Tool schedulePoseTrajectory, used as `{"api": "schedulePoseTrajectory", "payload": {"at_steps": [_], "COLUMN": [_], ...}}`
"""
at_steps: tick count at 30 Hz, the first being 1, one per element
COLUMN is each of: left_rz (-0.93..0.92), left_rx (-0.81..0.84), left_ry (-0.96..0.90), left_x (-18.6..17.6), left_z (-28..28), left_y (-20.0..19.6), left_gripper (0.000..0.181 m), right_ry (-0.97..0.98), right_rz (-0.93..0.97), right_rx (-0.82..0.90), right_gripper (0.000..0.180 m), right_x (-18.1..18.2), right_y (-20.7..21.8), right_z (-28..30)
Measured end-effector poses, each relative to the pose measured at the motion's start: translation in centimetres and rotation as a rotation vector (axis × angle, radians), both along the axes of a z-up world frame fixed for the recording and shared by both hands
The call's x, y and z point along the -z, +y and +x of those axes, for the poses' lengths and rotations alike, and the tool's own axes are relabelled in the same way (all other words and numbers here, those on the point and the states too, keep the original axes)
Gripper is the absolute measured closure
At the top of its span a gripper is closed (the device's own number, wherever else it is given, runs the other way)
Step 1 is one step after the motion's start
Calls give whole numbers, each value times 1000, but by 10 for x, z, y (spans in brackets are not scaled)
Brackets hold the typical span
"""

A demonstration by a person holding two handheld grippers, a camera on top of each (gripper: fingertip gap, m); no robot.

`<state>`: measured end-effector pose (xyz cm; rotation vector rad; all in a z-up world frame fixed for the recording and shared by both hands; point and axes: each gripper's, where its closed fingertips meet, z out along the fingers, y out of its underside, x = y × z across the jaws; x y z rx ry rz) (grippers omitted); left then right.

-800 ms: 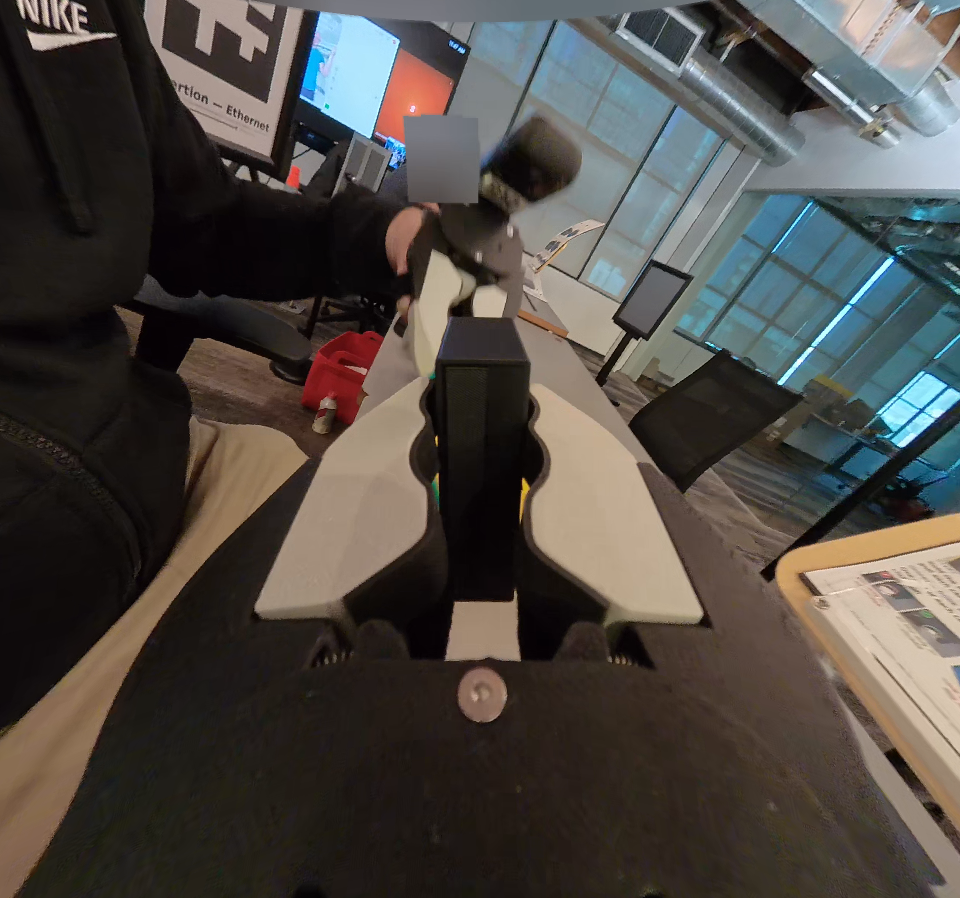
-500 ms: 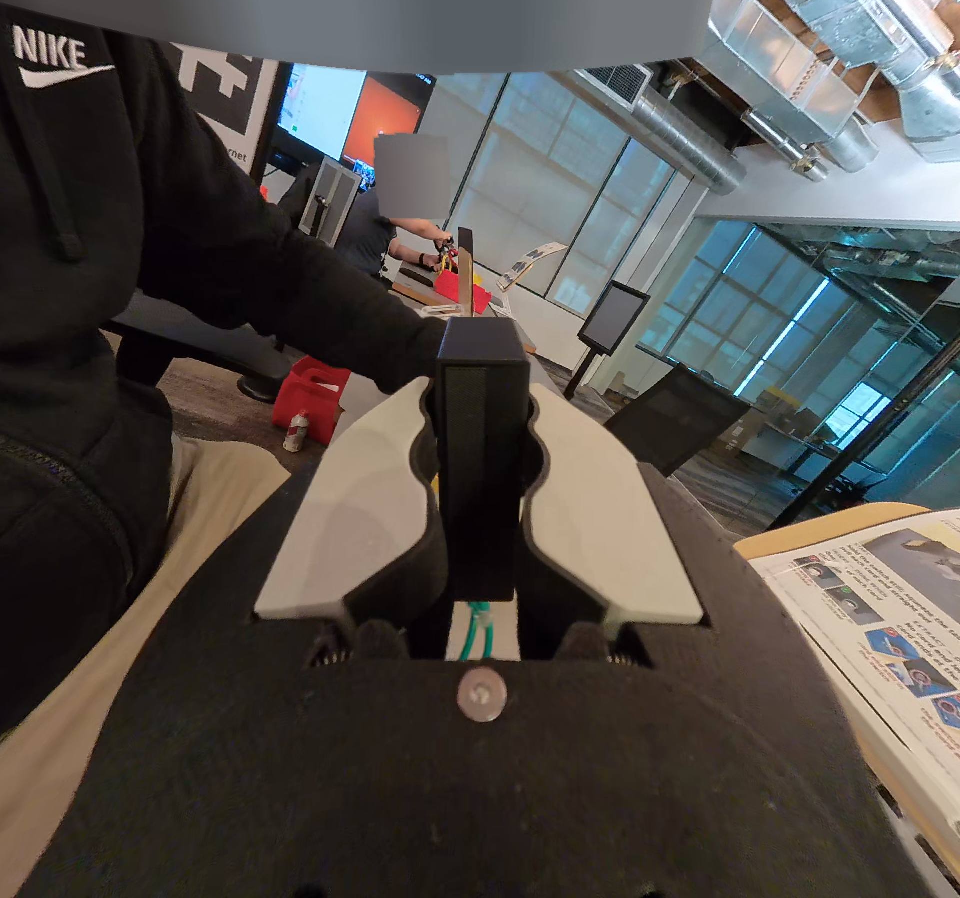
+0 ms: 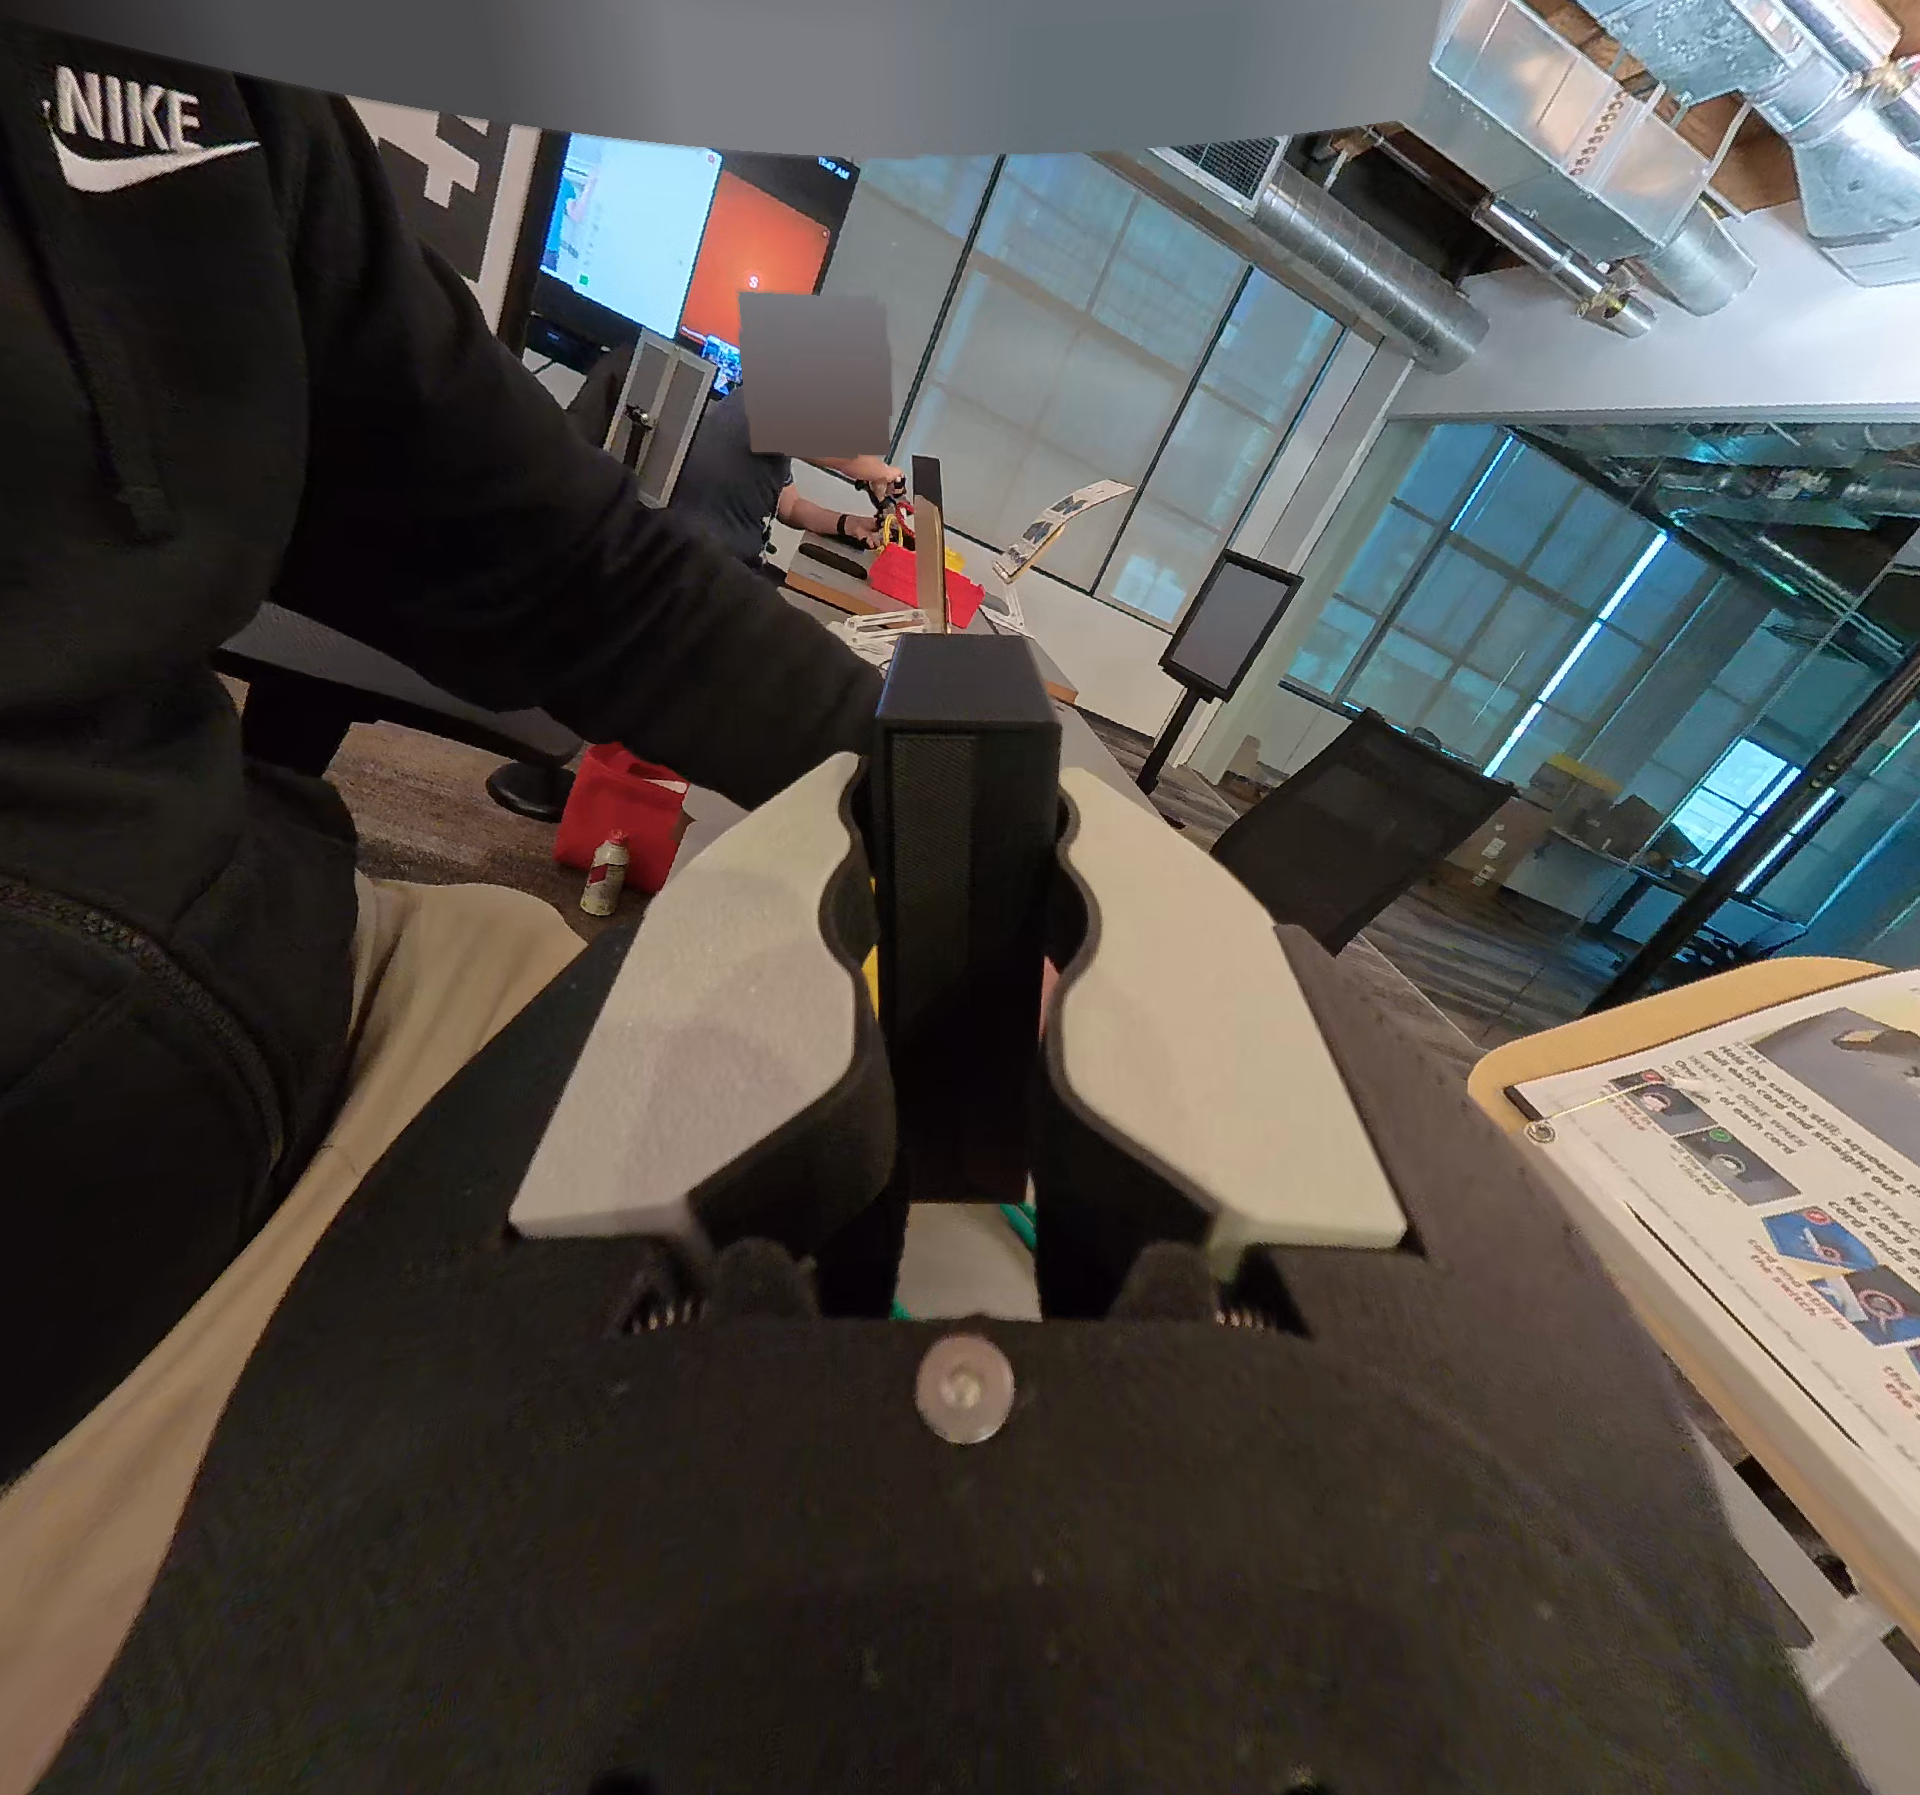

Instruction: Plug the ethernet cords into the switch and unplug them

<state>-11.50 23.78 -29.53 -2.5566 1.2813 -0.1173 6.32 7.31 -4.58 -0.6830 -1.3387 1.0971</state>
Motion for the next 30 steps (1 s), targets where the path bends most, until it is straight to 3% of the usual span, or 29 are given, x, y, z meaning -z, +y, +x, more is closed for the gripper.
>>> {"api": "schedulePoseTrajectory", "payload": {"at_steps": [2,10,16,20,24,30], "left_rz": [47,-64,-82,-20,25,-10], "left_rx": [30,68,77,151,200,387], "left_ry": [79,179,81,-5,-190,-358], "left_x": [2,32,38,3,-58,-137], "left_z": [-2,16,31,44,64,98], "left_y": [7,11,11,0,-27,-105], "left_gripper": [148,151,170,170,171,170], "right_ry": [-5,-14,3,4,20,28], "right_rz": [-5,-6,-7,26,50,103], "right_rx": [-3,-7,14,42,38,8], "right_gripper": [152,152,152,151,151,151], "right_x": [2,5,7,14,18,12], "right_y": [1,-1,5,13,16,11], "right_z": [-2,-7,-3,1,7,9]}}
